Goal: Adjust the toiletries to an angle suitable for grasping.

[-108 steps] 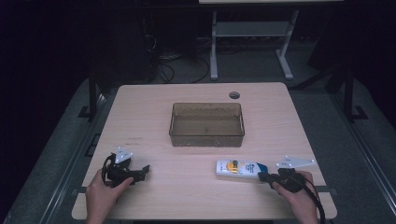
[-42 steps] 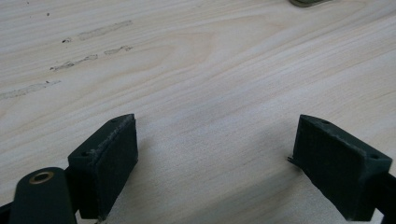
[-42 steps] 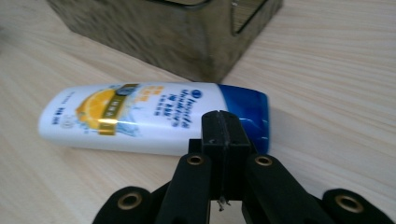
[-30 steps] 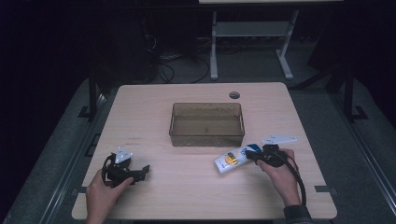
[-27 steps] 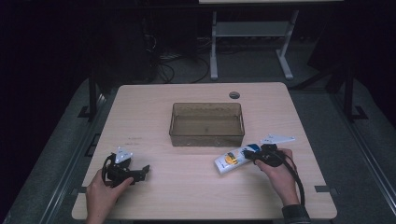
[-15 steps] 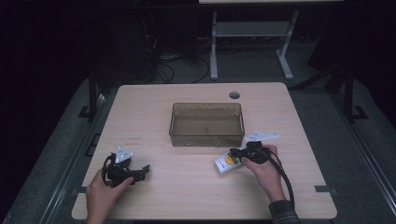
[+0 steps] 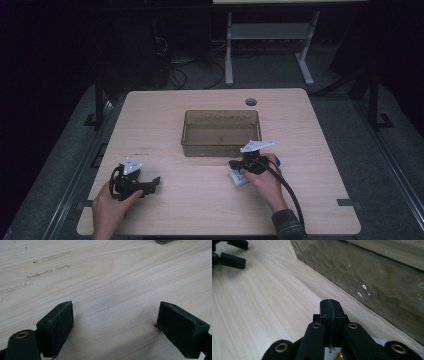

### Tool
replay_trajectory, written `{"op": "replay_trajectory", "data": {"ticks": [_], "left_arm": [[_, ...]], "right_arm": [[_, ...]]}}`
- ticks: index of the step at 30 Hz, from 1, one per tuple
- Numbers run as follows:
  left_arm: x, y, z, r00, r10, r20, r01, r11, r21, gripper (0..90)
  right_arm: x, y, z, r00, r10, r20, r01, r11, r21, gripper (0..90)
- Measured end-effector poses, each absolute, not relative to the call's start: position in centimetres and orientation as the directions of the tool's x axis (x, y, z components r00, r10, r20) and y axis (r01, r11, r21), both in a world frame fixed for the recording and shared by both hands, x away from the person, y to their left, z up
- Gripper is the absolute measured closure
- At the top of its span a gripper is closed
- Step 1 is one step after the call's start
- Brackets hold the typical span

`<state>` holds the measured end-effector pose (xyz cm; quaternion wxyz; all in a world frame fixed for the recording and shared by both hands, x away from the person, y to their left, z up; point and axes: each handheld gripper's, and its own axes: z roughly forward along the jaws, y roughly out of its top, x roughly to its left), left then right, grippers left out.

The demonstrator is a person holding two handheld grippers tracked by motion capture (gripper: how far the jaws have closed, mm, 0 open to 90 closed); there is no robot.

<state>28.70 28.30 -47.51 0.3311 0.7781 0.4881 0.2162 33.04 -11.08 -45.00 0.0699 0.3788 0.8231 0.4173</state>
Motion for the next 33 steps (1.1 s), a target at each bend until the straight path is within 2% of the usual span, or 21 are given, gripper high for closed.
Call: {"op": "replay_trajectory", "data": {"ticks": [33], "left_arm": [[28.7,28.3,-47.5,0.430,0.903,0.013,0.617,-0.304,0.726,12.8]], "right_arm": [[31.9,-11.0,-45.9,-0.730,0.658,0.184,0.572,0.442,0.691,90.0]]}}
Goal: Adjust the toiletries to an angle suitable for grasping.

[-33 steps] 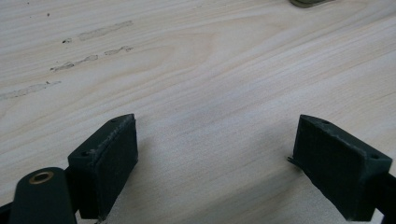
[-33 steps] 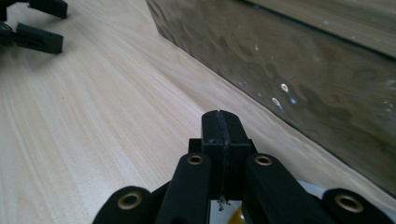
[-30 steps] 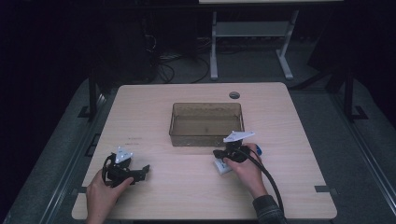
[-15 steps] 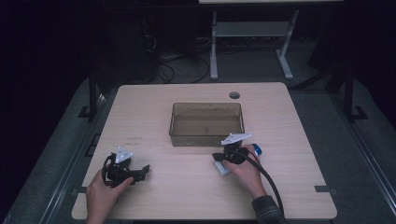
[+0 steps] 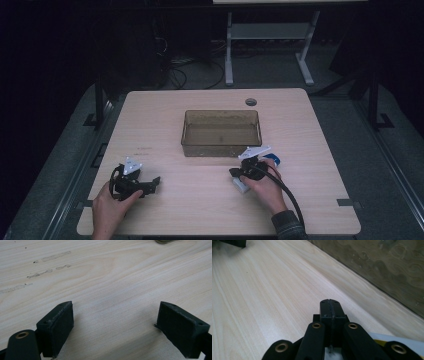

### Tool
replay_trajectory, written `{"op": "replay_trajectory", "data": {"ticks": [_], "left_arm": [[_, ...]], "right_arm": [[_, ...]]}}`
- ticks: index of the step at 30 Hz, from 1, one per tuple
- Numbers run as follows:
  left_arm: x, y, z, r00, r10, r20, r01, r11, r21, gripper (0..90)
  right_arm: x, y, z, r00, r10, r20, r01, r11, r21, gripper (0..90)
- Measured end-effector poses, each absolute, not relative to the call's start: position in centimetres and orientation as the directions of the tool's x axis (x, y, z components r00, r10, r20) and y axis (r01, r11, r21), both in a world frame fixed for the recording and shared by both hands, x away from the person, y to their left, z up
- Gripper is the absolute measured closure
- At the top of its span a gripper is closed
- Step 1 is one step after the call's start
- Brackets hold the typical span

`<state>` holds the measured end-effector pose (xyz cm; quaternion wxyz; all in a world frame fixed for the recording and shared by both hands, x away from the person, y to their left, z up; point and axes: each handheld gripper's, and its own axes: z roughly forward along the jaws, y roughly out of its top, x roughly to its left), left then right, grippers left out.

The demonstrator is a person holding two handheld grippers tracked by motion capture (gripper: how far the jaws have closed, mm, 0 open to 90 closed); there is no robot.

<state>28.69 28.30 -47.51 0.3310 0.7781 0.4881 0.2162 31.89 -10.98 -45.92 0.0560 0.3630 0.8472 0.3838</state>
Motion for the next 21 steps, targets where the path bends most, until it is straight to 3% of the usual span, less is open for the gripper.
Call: {"op": "replay_trajectory", "data": {"ticks": [21], "left_arm": [[28.7,28.3,-47.5,0.430,0.903,0.014,0.616,-0.305,0.726,12.8]], "right_arm": [[29.6,-12.3,-45.6,-0.733,0.658,0.173,0.570,0.455,0.684,90.0]]}}
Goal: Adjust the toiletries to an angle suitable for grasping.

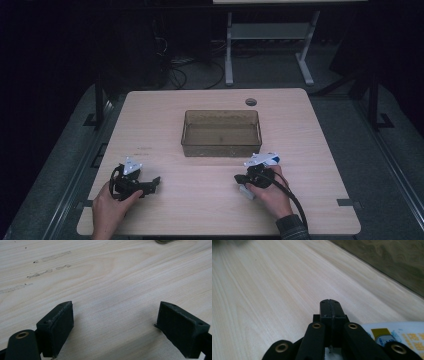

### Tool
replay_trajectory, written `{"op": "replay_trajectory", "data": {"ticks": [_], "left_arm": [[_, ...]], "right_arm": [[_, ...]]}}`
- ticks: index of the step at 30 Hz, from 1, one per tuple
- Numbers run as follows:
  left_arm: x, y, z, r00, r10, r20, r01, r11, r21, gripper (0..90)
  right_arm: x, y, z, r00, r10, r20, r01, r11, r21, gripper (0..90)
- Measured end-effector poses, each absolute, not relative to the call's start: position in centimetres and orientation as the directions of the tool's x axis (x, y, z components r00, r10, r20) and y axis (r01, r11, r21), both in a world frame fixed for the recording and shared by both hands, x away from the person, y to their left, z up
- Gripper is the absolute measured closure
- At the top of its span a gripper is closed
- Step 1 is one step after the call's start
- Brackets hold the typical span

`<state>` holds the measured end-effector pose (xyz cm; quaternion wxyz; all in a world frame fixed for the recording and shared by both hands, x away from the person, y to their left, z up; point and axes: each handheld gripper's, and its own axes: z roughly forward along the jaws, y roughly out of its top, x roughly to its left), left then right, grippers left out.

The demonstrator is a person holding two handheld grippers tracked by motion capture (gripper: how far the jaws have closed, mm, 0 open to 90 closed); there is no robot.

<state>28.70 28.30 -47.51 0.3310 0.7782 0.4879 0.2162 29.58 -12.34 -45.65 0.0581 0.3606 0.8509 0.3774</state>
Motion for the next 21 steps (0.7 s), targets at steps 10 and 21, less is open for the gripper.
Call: {"op": "replay_trajectory", "data": {"ticks": [10,21], "left_arm": [[28.7,28.3,-47.5,0.430,0.903,0.013,0.617,-0.304,0.726,12.8],[28.7,28.3,-47.5,0.430,0.903,0.013,0.617,-0.305,0.726,12.8]], "right_arm": [[28.3,-13.6,-45.4,-0.726,0.665,0.174,0.575,0.449,0.684,90.0],[27.0,-15.0,-45.3,-0.713,0.678,0.176,0.584,0.437,0.684,90.0]]}}
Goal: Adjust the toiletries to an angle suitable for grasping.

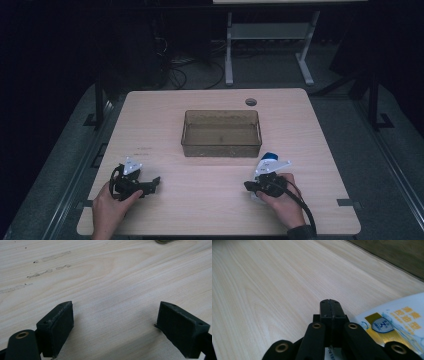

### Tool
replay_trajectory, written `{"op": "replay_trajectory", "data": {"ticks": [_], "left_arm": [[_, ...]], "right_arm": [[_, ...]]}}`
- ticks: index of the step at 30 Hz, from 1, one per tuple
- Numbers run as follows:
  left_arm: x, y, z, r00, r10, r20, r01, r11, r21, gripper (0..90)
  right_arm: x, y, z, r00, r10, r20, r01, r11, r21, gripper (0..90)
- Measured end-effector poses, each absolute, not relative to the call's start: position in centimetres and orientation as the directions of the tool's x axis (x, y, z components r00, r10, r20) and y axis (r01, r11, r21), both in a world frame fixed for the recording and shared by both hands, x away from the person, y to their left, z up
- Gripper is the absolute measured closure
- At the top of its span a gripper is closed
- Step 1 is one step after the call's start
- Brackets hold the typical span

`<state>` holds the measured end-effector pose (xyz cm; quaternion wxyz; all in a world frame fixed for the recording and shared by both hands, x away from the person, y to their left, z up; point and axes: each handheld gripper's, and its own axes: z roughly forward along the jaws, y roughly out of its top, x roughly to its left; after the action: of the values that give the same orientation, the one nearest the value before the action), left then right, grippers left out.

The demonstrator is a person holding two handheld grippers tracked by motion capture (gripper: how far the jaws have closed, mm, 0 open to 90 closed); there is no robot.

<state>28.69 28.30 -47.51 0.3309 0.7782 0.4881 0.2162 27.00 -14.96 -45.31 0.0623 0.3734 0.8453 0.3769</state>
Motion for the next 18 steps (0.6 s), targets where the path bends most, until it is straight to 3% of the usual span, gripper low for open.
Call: {"op": "replay_trajectory", "data": {"ticks": [18], "left_arm": [[28.7,28.3,-47.5,0.430,0.903,0.013,0.617,-0.304,0.726,12.8]], "right_arm": [[25.8,-16.9,-45.3,-0.689,0.701,0.181,0.603,0.417,0.680,90.0]]}}
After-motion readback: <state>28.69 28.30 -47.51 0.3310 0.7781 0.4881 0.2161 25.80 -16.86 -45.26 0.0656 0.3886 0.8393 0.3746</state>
